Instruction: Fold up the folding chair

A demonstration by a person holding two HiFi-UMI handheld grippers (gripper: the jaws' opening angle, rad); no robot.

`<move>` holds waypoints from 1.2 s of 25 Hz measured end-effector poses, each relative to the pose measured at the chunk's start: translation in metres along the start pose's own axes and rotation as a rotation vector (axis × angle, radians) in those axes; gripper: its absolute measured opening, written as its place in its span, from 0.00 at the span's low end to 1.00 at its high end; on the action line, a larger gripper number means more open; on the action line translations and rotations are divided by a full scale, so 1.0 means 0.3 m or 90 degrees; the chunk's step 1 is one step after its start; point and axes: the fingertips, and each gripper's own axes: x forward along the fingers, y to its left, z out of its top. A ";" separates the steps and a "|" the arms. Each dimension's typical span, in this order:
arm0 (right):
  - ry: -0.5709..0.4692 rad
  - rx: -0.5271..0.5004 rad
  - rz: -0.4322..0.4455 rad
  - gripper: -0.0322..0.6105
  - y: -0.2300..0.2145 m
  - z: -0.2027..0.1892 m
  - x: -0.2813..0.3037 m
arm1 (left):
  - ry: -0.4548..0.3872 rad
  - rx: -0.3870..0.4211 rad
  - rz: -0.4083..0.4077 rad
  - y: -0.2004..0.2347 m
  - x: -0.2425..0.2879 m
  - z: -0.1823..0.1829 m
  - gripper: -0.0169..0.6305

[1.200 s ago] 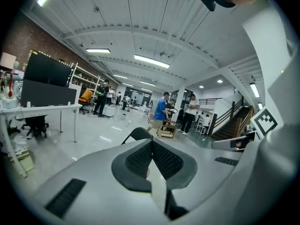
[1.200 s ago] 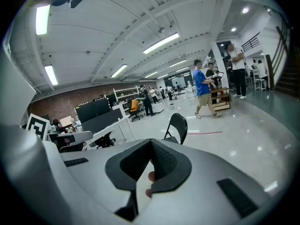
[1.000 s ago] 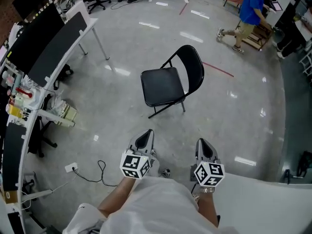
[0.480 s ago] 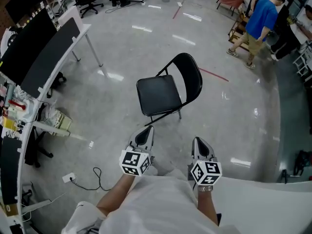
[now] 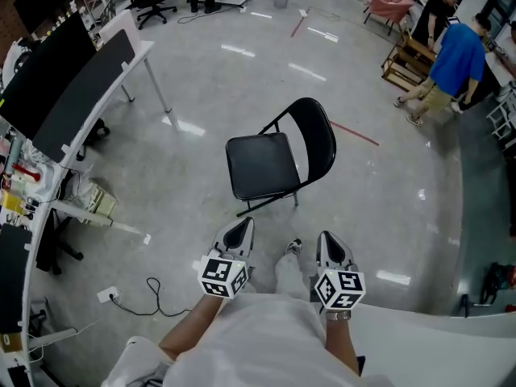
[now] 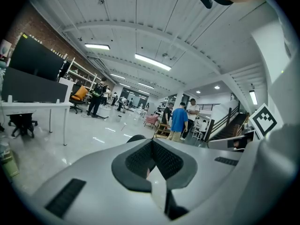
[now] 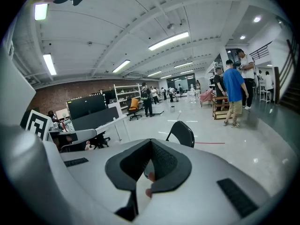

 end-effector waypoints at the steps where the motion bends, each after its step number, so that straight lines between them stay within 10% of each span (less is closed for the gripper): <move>1: 0.000 0.000 0.005 0.06 -0.009 0.008 0.016 | 0.000 0.002 0.004 0.001 0.013 0.002 0.05; 30: 0.067 -0.006 0.204 0.06 -0.488 0.269 0.650 | -0.018 0.004 0.206 -0.050 0.616 0.117 0.05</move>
